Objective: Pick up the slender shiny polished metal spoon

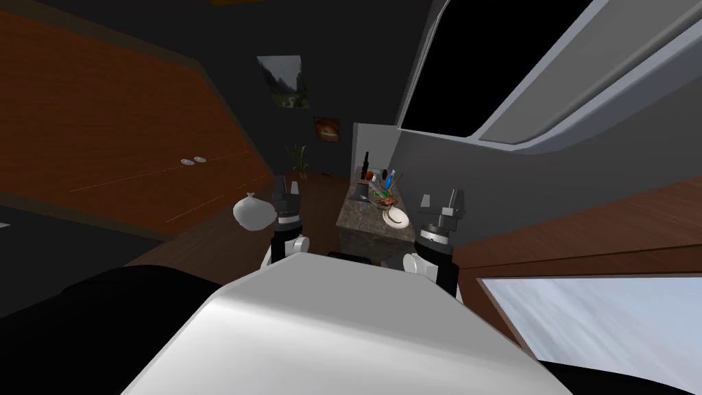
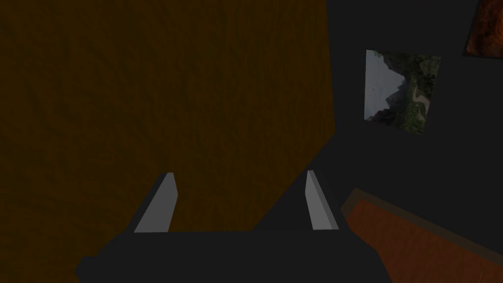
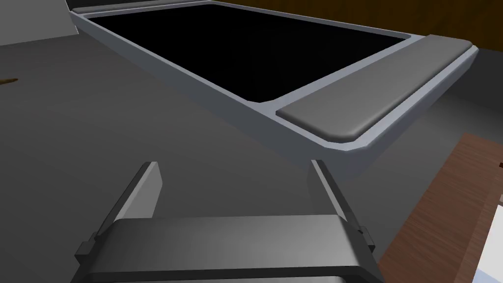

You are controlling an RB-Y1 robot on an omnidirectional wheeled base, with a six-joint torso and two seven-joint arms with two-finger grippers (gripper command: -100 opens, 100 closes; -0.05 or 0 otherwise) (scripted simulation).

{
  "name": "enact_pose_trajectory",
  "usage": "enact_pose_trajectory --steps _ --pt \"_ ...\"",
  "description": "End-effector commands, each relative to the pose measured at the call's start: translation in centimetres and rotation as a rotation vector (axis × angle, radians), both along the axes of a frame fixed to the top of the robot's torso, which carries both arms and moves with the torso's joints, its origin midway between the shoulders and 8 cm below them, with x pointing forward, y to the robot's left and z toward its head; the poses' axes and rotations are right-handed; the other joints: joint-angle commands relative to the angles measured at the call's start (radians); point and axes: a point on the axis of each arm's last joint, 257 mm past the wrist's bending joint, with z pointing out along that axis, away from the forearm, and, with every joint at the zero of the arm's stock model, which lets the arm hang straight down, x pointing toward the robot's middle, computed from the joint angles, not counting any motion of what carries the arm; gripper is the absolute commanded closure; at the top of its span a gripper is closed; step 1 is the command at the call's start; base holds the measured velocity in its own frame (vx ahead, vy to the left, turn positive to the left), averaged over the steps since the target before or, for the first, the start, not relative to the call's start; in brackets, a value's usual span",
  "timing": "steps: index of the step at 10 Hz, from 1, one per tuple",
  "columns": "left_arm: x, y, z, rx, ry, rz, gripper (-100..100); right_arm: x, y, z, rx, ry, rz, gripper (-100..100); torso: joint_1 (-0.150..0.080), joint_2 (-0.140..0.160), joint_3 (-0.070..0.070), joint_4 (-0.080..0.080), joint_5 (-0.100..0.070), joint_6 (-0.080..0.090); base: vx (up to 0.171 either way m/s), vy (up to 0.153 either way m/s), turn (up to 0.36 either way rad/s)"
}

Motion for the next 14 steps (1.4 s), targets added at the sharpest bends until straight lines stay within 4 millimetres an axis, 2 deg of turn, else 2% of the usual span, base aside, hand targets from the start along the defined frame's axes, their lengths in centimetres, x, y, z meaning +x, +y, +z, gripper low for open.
enact_pose_trajectory --steps 1,6,11,12,14 --pt "0.0 0.0 0.0 0.0 0.0 0.0 0 0.5 0.7 -0.8 -0.073 0.03 0.001 -100 0.0 0.0 0.0 0.0 0.0 0.0 -0.028 0.029 0.095" --pt "0.0 0.0 0.0 0.0 0.0 0.0 0 2.3 2.4 -4.7 -0.345 0.14 -0.031 -100 0.009 0.007 0.004 0.001 0.002 0.0 -0.083 0.116 0.109" --pt "0.0 0.0 0.0 0.0 0.0 0.0 0 4.0 3.1 -10.9 -0.73 0.269 -0.092 -100 0.012 0.01 0.006 0.002 0.003 0.0 -0.133 0.178 0.177" --pt "0.0 0.0 0.0 0.0 0.0 0.0 0 3.9 3.1 -10.9 -0.735 0.269 -0.09 -100 0.011 0.01 0.006 0.002 0.003 0.0 -0.086 0.118 0.044" --pt "0.0 0.0 0.0 0.0 0.0 0.0 0 4.4 2.8 -13.8 -0.908 0.316 -0.116 -100 0.007 0.006 0.004 0.002 0.002 0.0 -0.077 0.133 0.141"
